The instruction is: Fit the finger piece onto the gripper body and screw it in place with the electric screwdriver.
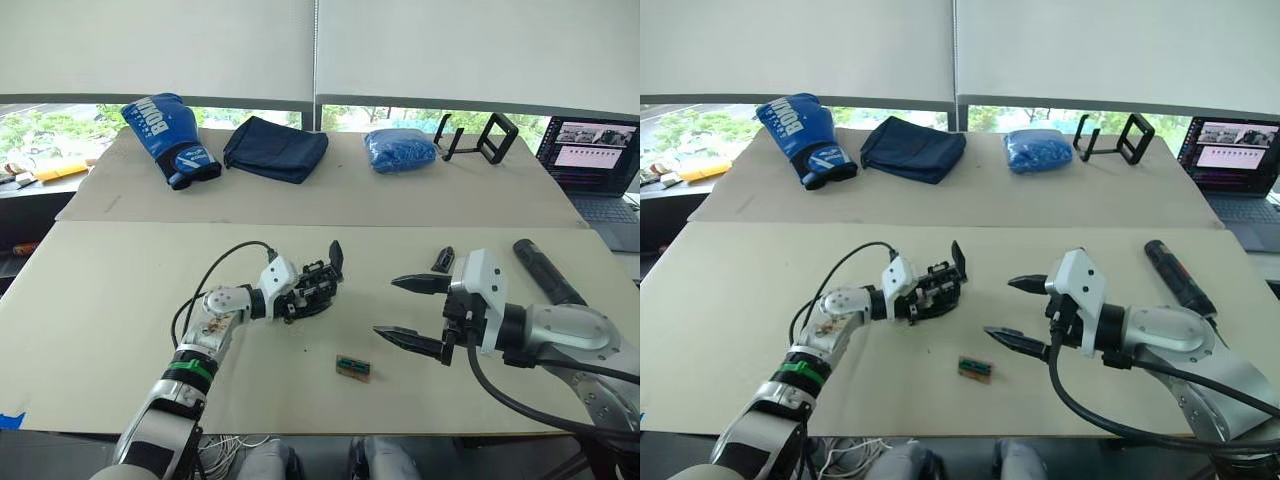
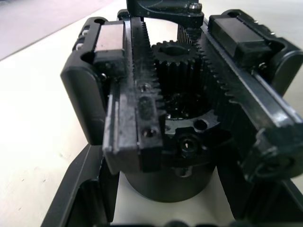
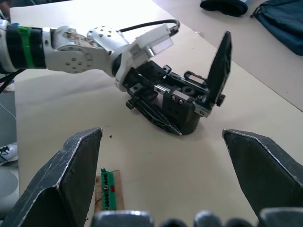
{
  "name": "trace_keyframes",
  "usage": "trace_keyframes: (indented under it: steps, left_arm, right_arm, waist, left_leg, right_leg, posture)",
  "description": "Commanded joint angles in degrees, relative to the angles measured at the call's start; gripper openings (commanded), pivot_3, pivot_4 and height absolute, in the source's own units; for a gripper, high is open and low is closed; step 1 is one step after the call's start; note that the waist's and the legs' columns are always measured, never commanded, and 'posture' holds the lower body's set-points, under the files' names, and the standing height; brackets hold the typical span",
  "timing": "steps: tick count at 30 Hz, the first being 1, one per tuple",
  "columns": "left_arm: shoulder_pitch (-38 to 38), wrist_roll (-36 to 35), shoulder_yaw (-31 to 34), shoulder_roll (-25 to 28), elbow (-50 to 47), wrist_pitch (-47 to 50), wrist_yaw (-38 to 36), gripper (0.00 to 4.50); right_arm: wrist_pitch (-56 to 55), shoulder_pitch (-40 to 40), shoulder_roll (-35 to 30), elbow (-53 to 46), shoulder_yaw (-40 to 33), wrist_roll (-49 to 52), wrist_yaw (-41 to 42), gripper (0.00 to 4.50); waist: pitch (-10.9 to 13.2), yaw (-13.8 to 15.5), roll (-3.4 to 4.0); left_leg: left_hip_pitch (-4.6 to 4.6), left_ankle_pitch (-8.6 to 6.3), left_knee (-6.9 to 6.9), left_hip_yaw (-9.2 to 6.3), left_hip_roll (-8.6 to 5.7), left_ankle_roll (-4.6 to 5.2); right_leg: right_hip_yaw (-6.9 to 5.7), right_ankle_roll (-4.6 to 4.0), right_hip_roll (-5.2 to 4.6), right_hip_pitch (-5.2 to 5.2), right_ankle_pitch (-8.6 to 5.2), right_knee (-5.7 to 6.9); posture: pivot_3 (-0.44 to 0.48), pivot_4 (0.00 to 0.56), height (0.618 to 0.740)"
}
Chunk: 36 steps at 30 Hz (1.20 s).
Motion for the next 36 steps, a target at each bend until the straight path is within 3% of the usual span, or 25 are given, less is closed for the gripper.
trace_keyframes:
  steps: [1, 4, 8, 10, 13, 18, 25, 29, 30, 34, 36]
  left_arm:
    - [6.82, 0.51, 1.44, -1.60, -13.77, 2.66, 8.24, 2.33]
    - [12.20, 1.61, 2.74, -6.30, -29.47, 14.29, 21.16, 2.33]
    - [16.31, 4.91, 0.97, -10.43, -42.85, 22.82, 30.58, 2.33]
    - [17.41, 7.72, -0.37, -11.52, -43.78, 22.27, 34.00, 2.33]
    - [16.89, 8.67, 1.02, -17.48, -43.43, 30.80, 43.07, 2.33]
    - [17.39, 7.97, 0.78, -21.06, -44.46, 36.52, 46.59, 2.33]
    - [15.84, 8.83, -0.95, -20.32, -40.15, 35.09, 46.60, 2.33]
    - [18.03, 6.13, -0.45, -17.15, -41.27, 35.20, 41.85, 4.19]
    - [18.80, 5.35, 0.05, -15.58, -41.80, 35.76, 40.32, 4.47]
    - [20.55, 1.03, 2.71, -6.31, -42.18, 36.75, 30.97, 4.47]
    - [18.97, -1.31, 3.40, 1.39, -37.38, 34.72, 21.39, 4.47]
  right_arm:
    - [0.60, 1.40, 1.27, -3.75, -2.17, 2.25, -2.33, 4.50]
    - [0.87, 2.75, 1.70, -5.57, -1.50, 2.60, -3.47, 4.50]
    - [2.25, 3.74, 2.54, -7.72, -2.91, 5.40, -6.29, 4.50]
    - [2.91, 4.05, 3.17, -8.27, -2.90, 6.55, -8.16, 4.50]
    - [2.65, 4.90, 2.98, -8.73, -1.62, 5.84, -8.57, 4.50]
    - [2.09, 4.87, 3.53, -7.89, -1.42, 5.75, -9.20, 4.50]
    - [0.07, 1.75, 3.17, -3.42, 0.51, 2.60, -6.97, 4.50]
    - [0.27, 0.48, 3.52, -2.21, 0.65, 2.60, -6.29, 4.50]
    - [0.08, 0.32, 3.33, -1.90, 0.83, 2.27, -5.85, 4.50]
    - [-0.42, -0.28, 3.25, -1.03, 1.08, 1.24, -4.96, 4.50]
    - [-0.62, -1.20, 3.08, -0.47, 1.17, 0.64, -4.30, 4.50]
  waist:
    - [0.00, 0.02, 0.00]
    - [0.02, 0.34, -0.03]
    - [0.03, 0.63, -0.05]
    - [0.03, 0.61, -0.04]
    - [0.03, 0.64, -0.04]
    - [0.04, 0.47, -0.07]
    - [0.04, 0.61, -0.07]
    - [0.04, 0.59, -0.06]
    - [0.04, 0.57, -0.06]
    - [0.01, 0.24, -0.02]
    - [-0.01, 0.14, 0.03]
  left_leg:
    - [-0.01, 0.00, 0.00, -0.05, 0.01, 0.00]
    - [-0.05, 0.00, 0.00, -0.14, 0.01, 0.00]
    - [-0.28, -0.07, 0.15, -0.30, -0.02, 0.13]
    - [-0.26, -0.08, 0.14, -0.32, -0.02, 0.14]
    - [-0.20, -0.08, 0.14, -0.31, -0.03, 0.14]
    - [-0.24, -0.08, 0.13, -0.32, -0.02, 0.15]
    - [-0.24, -0.09, 0.15, -0.32, -0.04, 0.16]
    - [-0.24, -0.09, 0.14, -0.31, -0.04, 0.16]
    - [-0.24, -0.09, 0.14, -0.31, -0.04, 0.16]
    - [-0.19, -0.06, 0.14, -0.29, -0.02, 0.11]
    - [-0.10, -0.04, 0.12, -0.28, -0.01, 0.08]
  right_leg:
    - [0.00, 0.00, -0.02, 0.00, 0.00, -0.01]
    - [0.01, 0.01, -0.09, 0.02, -0.01, -0.03]
    - [-0.10, 0.10, -0.04, 0.00, 0.05, -0.03]
    - [-0.06, 0.11, -0.07, 0.02, 0.04, -0.03]
    - [-0.05, 0.11, -0.04, 0.09, 0.04, -0.03]
    - [-0.06, 0.13, 0.07, 0.04, 0.03, -0.04]
    - [-0.07, 0.13, 0.04, 0.04, 0.03, -0.04]
    - [-0.08, 0.13, 0.05, 0.04, 0.03, -0.04]
    - [-0.08, 0.13, 0.05, 0.04, 0.03, -0.04]
    - [-0.07, 0.12, 0.05, 0.04, 0.02, 0.01]
    - [-0.05, 0.11, 0.05, 0.05, 0.02, 0.04]
  posture:
    - [0.000, 0.150, 0.740]
    - [0.000, 0.150, 0.740]
    - [0.000, 0.150, 0.740]
    - [0.000, 0.150, 0.740]
    - [0.000, 0.150, 0.740]
    - [0.000, 0.150, 0.740]
    - [0.000, 0.150, 0.740]
    - [0.000, 0.150, 0.740]
    - [0.000, 0.150, 0.740]
    - [0.000, 0.150, 0.740]
    - [0.000, 0.150, 0.740]
